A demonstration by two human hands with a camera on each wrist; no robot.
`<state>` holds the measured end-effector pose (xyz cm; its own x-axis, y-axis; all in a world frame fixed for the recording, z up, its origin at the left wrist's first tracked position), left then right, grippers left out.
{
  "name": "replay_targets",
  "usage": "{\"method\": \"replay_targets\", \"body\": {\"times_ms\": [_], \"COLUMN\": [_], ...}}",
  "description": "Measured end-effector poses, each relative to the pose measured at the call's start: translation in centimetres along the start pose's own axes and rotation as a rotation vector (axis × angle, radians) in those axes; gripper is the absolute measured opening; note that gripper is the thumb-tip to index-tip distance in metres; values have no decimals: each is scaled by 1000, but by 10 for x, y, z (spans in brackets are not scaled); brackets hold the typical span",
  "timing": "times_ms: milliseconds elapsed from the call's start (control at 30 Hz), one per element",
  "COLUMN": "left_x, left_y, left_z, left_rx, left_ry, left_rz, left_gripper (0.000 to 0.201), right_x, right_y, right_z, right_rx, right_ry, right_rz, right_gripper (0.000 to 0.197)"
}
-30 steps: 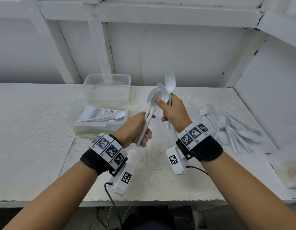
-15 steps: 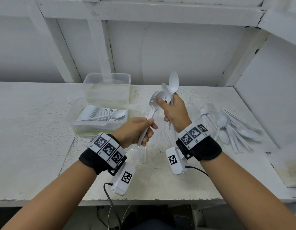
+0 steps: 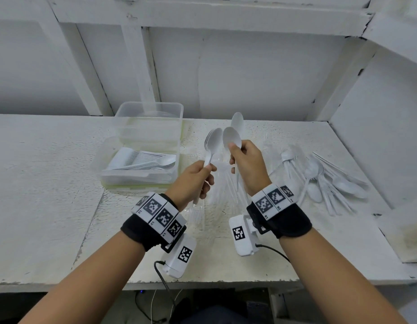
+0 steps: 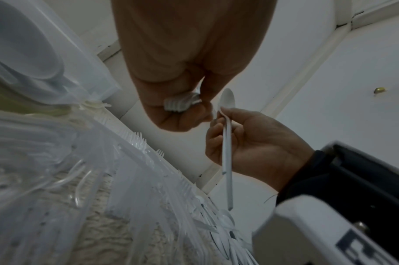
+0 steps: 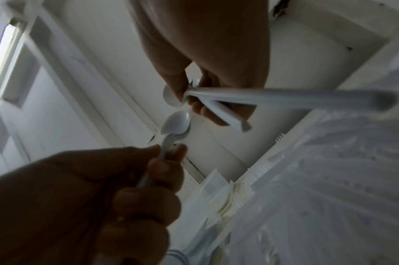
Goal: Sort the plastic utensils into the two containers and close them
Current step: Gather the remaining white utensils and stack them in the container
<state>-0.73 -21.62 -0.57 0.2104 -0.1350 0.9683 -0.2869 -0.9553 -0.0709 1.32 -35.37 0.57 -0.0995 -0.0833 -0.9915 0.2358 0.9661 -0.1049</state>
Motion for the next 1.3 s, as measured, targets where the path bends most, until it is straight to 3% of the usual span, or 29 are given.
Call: {"method": "replay_targets", "body": {"times_ms": [267,400,633,767,967,1100,1300], "left_x": [6,8,6,6,7,6,2], "left_y": [8,11,8,6,6,5,4], "left_z": [-2,-3,1,2,-2,-3,2], "left_rx": [21,2,18,43,14,9,-30], "left_ry": [81,144,182,175,152,180,135], "left_rz": [81,186,298,317,269,282,164], "left_gripper": [20,16,17,20,20,33,31], "right_x": [13,17,25,23,20,16,15], "right_y": [14,23,28,28,27,22,20], "right_z": [2,1,0,-3,1,4,7], "right_rx": [-39,-70,-83,-121,-130,-103,-131], "right_ry": [148,215,325,356,353,309,255], "right_rz": [199,398,347,332,356,340,179], "right_gripper": [22,17,54,38,47,19,18]}}
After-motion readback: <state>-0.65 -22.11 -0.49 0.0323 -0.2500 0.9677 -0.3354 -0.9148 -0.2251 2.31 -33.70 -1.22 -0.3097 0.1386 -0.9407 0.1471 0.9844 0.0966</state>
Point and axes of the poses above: each hand's wrist, its own z-axis towards the middle knuckle, its own y-axis out of the palm, x = y × z, the point moved 4 cm from there along z, towards the middle knuckle, and after that the axes turned 3 degrees about y, right-handed, at the moved point
